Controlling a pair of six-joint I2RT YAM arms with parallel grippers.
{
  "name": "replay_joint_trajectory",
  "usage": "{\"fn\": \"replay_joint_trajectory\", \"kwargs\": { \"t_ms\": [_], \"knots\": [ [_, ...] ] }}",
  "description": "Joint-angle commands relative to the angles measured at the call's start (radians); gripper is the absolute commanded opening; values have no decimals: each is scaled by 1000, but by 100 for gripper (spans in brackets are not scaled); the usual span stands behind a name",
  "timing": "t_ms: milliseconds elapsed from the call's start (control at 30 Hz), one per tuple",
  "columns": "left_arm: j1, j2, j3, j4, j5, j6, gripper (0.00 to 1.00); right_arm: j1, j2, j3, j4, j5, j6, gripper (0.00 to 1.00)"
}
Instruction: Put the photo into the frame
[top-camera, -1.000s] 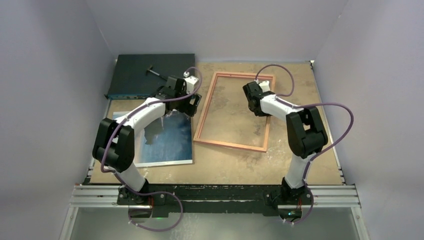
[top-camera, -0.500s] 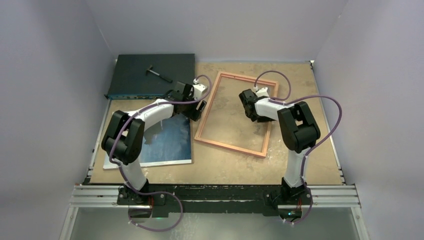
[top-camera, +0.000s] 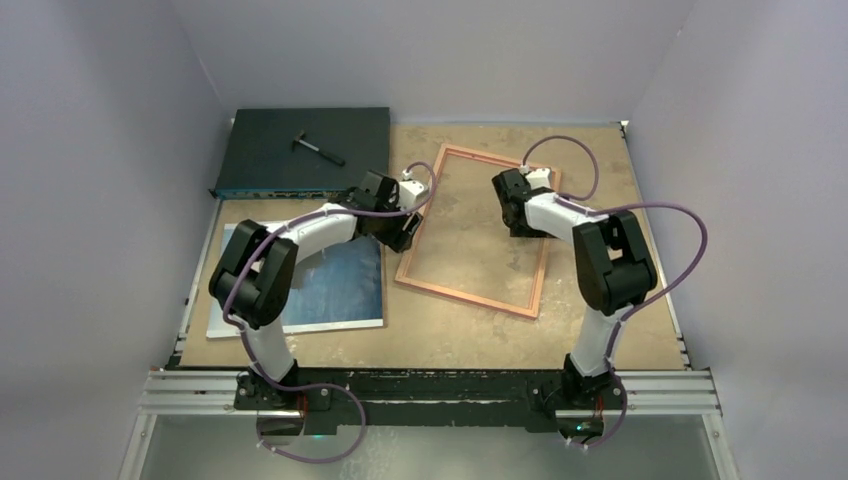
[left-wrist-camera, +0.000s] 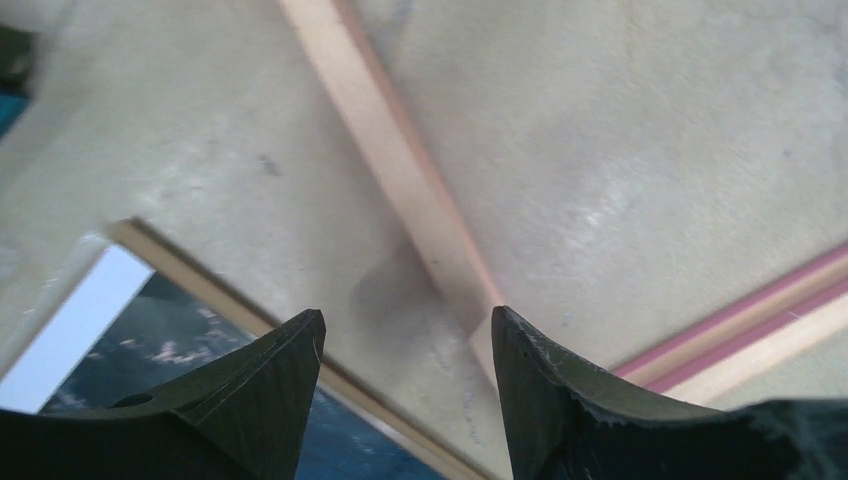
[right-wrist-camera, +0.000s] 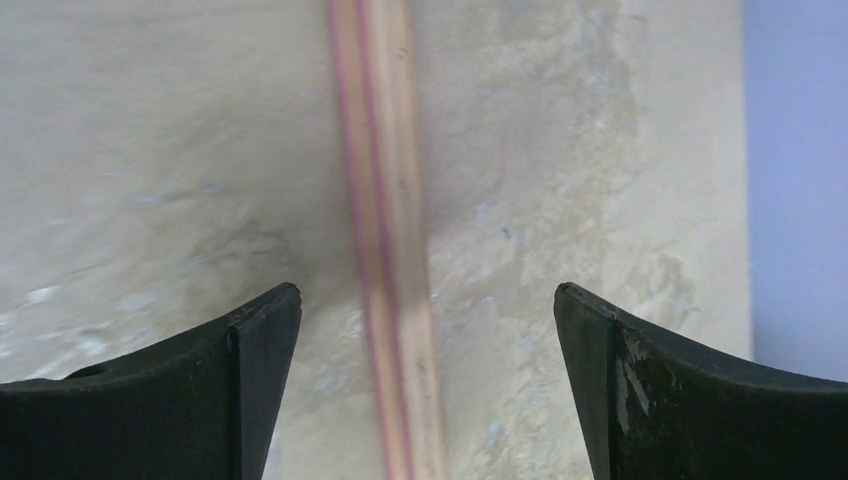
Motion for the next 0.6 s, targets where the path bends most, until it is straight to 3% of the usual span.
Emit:
{"fn": "replay_joint_trajectory", "kwargs": {
  "t_ms": [0, 233, 567],
  "knots": [
    [-31, 12, -16, 24, 113, 31, 60, 0, -158, -15, 147, -181, -41, 99],
    [-81, 39, -24, 37, 134, 34, 55, -11, -353, -14, 288, -498, -98, 99],
    [-185, -8, -91, 67, 151, -87, 52, -21, -325, -10, 331, -701, -82, 99]
  ]
}}
